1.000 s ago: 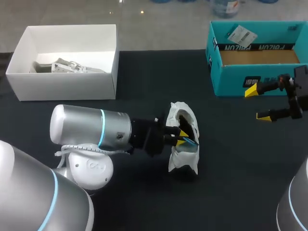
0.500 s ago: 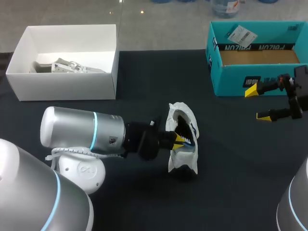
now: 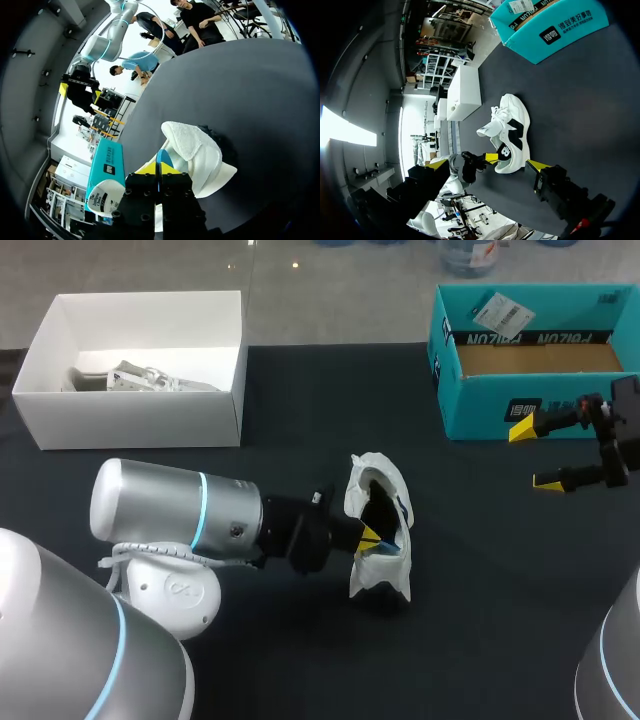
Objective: Take the shoe out of the shoebox, open the shoe tongue, remove and reinsert the insole, then place the shoe into the shoebox
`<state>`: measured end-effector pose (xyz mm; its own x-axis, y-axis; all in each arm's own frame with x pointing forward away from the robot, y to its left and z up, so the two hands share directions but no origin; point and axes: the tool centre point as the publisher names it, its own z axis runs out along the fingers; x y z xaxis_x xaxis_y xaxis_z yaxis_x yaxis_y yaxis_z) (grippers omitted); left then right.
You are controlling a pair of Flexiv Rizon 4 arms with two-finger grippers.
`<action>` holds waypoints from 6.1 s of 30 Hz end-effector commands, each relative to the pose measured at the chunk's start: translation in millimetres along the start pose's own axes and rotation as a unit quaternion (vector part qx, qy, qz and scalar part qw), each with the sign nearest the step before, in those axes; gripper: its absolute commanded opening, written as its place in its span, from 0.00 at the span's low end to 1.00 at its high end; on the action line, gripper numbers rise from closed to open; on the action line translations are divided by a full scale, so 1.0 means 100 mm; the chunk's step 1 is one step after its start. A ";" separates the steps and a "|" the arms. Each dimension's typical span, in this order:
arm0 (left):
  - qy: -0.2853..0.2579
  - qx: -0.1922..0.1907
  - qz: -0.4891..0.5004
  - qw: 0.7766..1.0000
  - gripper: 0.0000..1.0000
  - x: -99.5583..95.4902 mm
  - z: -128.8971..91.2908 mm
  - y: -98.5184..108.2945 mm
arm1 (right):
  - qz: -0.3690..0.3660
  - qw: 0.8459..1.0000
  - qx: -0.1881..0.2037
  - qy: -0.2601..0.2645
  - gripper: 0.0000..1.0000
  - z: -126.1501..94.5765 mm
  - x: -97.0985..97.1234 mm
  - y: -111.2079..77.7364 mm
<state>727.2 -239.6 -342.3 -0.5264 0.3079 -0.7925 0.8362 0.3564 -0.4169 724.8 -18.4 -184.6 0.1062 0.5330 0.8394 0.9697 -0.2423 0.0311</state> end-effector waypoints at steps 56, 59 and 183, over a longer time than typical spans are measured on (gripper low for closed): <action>0.031 0.003 0.006 0.999 0.85 -0.13 -0.24 -0.14 | 0.001 1.000 -0.001 -0.002 1.00 0.00 0.00 -0.01; 0.036 0.003 0.014 0.999 0.55 -0.18 -0.24 -0.14 | 0.001 1.000 -0.001 -0.002 1.00 0.00 0.00 -0.01; 0.439 -0.170 0.460 0.753 0.00 -0.53 0.17 0.22 | 0.001 1.000 -0.001 -0.002 1.00 0.00 0.00 -0.01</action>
<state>780.0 -261.5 -319.1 0.2328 0.9720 -0.0308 0.9061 -0.2053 0.3698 724.8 -18.4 -184.6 0.1063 0.5330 0.8394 0.9697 -0.2423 0.0311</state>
